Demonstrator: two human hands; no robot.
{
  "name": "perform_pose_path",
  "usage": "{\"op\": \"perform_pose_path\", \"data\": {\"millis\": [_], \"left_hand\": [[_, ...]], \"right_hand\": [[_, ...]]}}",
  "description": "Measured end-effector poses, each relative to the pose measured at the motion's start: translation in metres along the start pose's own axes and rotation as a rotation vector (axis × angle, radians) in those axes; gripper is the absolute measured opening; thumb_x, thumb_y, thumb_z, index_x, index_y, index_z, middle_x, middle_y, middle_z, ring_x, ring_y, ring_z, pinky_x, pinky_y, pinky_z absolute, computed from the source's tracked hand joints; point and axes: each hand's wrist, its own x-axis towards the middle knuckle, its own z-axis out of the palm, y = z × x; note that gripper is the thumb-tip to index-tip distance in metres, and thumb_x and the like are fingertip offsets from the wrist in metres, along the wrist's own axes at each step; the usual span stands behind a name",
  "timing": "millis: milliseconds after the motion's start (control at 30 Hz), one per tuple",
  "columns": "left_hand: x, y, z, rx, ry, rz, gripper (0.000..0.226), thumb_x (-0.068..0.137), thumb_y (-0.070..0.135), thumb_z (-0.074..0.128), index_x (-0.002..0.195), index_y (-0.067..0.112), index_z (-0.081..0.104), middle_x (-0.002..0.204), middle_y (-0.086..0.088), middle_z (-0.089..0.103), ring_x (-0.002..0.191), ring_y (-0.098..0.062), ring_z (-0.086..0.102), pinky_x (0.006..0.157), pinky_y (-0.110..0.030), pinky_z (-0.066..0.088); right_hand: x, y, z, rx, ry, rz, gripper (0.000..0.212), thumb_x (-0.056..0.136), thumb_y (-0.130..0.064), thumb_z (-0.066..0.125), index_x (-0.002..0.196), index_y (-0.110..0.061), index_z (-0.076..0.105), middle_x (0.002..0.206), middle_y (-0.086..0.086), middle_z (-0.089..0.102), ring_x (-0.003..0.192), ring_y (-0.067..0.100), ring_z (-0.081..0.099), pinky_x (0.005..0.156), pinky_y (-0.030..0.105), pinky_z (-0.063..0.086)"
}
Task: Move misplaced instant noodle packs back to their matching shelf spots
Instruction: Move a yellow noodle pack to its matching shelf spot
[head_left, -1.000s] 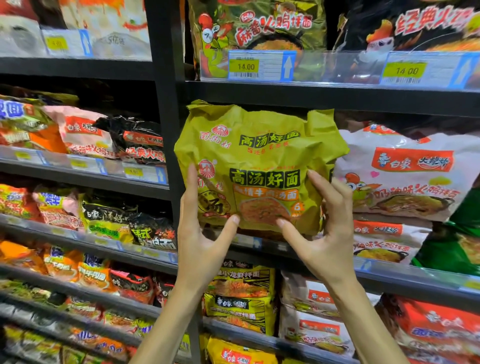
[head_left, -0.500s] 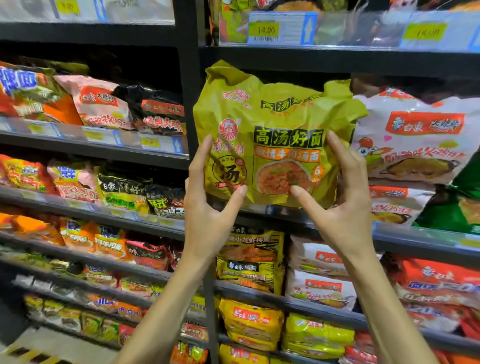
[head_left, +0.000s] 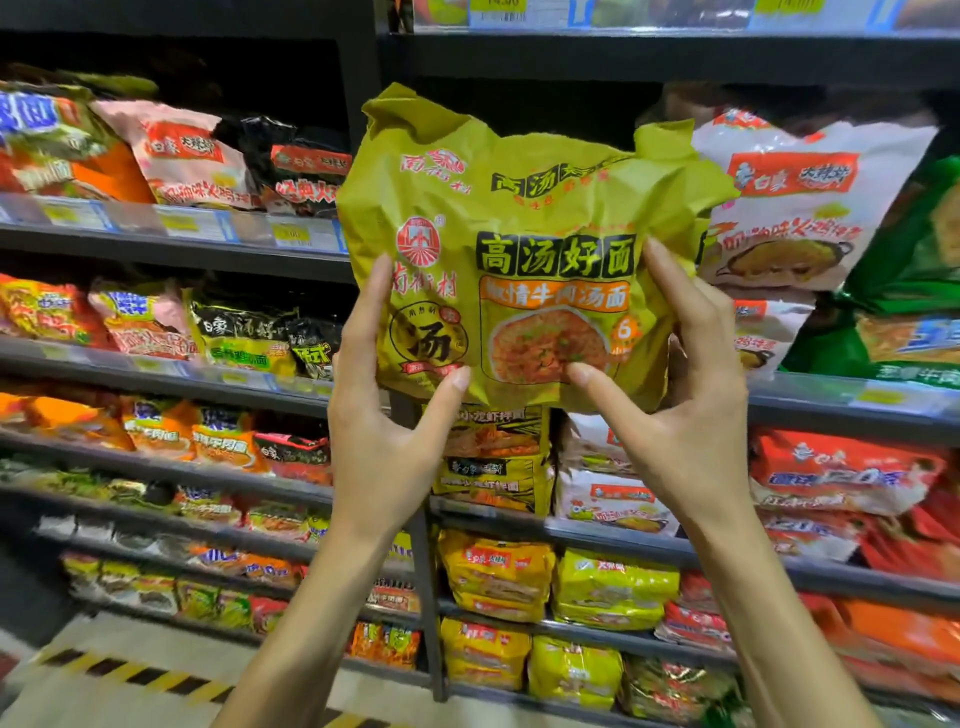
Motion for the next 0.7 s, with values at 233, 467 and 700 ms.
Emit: {"op": "perform_pose_path", "data": {"millis": [233, 467, 700], "left_hand": [[-0.059, 0.045, -0.007, 0.014, -0.023, -0.024, 0.084, 0.088, -0.001, 0.074, 0.155, 0.023, 0.028, 0.163, 0.002, 0.034, 0.153, -0.015, 0.031, 0.124, -0.045, 0.029], [-0.126, 0.097, 0.019, -0.023, -0.165, -0.095, 0.084, 0.090, 0.001, 0.073, 0.156, 0.028, 0.029, 0.163, 0.012, 0.034, 0.152, -0.011, 0.031, 0.122, -0.051, 0.032], [-0.194, 0.153, 0.052, -0.078, -0.276, -0.083, 0.082, 0.088, 0.012, 0.073, 0.154, 0.036, 0.030, 0.155, 0.035, 0.031, 0.150, 0.000, 0.029, 0.124, -0.041, 0.028]], "right_hand": [[-0.047, -0.036, -0.046, 0.026, -0.037, 0.039, 0.080, 0.081, -0.009, 0.082, 0.146, -0.024, 0.038, 0.141, -0.004, 0.045, 0.138, 0.011, 0.043, 0.114, 0.042, 0.039], [-0.113, -0.061, -0.123, -0.056, -0.028, 0.167, 0.081, 0.081, -0.010, 0.082, 0.148, -0.022, 0.040, 0.139, -0.005, 0.046, 0.135, 0.007, 0.044, 0.113, 0.030, 0.037], [-0.185, -0.096, -0.206, -0.147, 0.034, 0.268, 0.079, 0.081, -0.011, 0.082, 0.146, -0.029, 0.041, 0.137, -0.014, 0.044, 0.135, 0.007, 0.044, 0.111, 0.031, 0.040]]}}
